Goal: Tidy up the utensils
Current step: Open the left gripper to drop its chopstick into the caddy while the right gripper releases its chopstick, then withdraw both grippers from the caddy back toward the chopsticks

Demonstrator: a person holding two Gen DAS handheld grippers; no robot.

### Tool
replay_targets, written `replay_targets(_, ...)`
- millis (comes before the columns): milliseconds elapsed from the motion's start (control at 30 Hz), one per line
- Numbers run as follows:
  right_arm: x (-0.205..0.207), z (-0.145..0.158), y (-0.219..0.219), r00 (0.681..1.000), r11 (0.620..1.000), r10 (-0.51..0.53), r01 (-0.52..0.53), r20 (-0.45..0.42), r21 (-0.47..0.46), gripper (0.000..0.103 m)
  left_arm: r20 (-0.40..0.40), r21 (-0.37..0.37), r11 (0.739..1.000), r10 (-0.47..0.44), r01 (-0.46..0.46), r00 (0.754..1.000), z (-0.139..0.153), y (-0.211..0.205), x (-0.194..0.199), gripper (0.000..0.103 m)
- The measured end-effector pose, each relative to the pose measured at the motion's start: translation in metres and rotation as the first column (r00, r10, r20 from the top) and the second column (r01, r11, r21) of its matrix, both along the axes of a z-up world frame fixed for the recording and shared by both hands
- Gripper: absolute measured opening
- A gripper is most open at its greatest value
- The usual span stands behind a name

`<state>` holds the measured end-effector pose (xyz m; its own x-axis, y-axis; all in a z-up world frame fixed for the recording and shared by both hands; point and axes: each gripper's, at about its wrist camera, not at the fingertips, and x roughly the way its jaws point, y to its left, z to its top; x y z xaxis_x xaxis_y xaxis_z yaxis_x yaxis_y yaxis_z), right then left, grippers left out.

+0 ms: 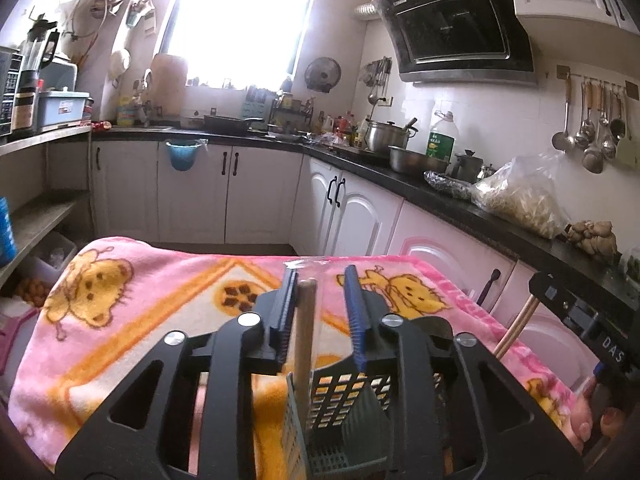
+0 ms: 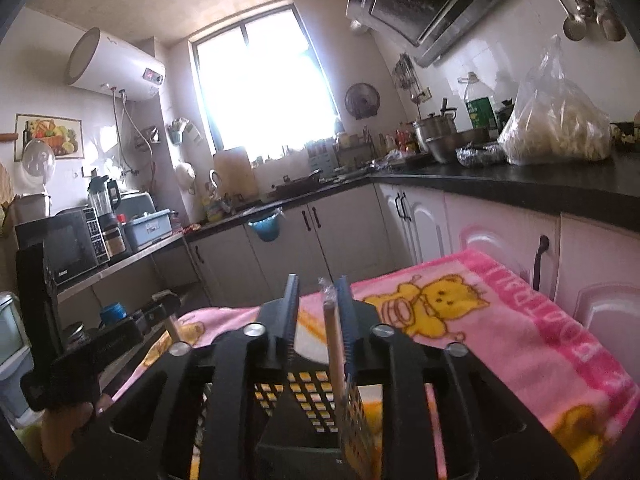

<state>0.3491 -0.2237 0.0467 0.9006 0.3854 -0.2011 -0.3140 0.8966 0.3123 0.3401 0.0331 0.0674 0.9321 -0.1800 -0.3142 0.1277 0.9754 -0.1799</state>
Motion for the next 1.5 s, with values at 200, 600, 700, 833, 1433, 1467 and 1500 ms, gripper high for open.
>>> replay_targets(200,-0.015,0.001,-0.001,1.000,1.000,0.025,-0.025,-0.016,-0.018,0.039,-0.007,0.000,1.000,0.000,0.000,1.000,0.004,0.003,-0.014,0.036)
replay_targets(600,-0.056,0.011,-0.003,0.999,0.997,0.038,-0.039,-0.005,-0.074,0.063,-0.017,-0.017,0.997,0.070,-0.070,0.997,0.008,0.018,-0.056,0.092)
replay_targets(700,-0.065,0.013,-0.005,0.999,0.996,0.037,-0.037,0.001,-0.085,0.064,-0.028,-0.031,0.997,0.069,-0.070,0.997,0.007,0.022,-0.068,0.092)
replay_targets(833,-0.077,0.016,-0.008,0.999,0.994,0.035,-0.034,0.007,-0.101,0.065,-0.020,-0.034,0.998,0.057,-0.057,0.998,0.009,0.023,-0.084,0.092)
replay_targets(1433,-0.126,0.019,-0.016,1.000,0.986,0.027,-0.026,0.006,-0.166,0.070,-0.016,-0.044,0.999,0.025,-0.026,1.000,0.013,0.016,-0.146,0.092)
replay_targets(1467,-0.128,0.019,-0.017,1.000,0.985,0.030,-0.029,0.003,-0.170,0.070,-0.017,-0.041,0.999,0.024,-0.025,1.000,0.012,0.016,-0.148,0.092)
replay_targets(1500,-0.130,0.019,-0.017,1.000,0.984,0.031,-0.031,0.000,-0.176,0.070,-0.019,-0.039,0.999,0.023,-0.024,1.000,0.012,0.015,-0.151,0.092)
